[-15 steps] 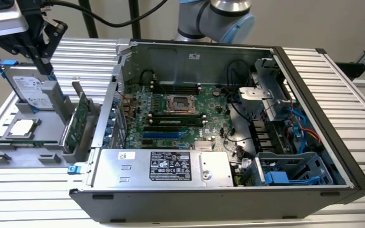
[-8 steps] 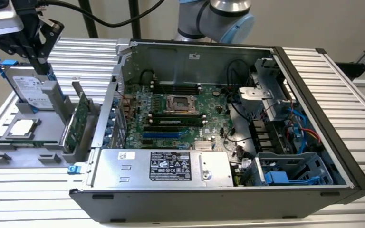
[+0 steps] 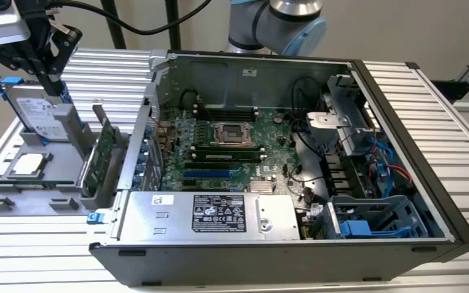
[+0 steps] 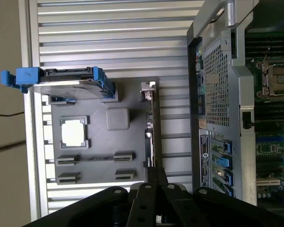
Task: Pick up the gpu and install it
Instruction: 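Reach for the gpu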
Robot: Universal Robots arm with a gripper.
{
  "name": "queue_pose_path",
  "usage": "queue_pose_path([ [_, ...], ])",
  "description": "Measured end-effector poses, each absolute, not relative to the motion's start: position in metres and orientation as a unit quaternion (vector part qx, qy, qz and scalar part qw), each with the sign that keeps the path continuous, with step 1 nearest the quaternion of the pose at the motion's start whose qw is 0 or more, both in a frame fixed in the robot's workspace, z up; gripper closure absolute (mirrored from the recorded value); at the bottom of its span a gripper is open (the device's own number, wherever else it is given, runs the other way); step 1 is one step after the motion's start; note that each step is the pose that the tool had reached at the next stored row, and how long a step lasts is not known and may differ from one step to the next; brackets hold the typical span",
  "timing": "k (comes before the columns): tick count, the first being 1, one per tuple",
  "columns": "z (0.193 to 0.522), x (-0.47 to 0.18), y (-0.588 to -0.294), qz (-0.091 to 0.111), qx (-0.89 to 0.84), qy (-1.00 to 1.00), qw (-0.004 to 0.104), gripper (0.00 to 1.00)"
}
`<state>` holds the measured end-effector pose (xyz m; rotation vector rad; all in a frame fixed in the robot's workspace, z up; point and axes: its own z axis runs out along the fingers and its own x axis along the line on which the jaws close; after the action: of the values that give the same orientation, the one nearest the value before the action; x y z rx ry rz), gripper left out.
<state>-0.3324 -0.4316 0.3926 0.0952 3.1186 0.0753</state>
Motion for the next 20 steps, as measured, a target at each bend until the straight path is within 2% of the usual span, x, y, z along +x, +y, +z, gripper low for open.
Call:
queue_pose_path([
  [11,0.3926,-0.3324,-0.4316,0.024,0.03,0.999,0.01,1.0],
  [12,0.3926,-0.3324,-0.4316,0.024,0.03,0.999,0.01,0.0],
  [20,0.3926,-0.3324,-0.4316,0.024,0.03,0.999,0.01,0.0],
])
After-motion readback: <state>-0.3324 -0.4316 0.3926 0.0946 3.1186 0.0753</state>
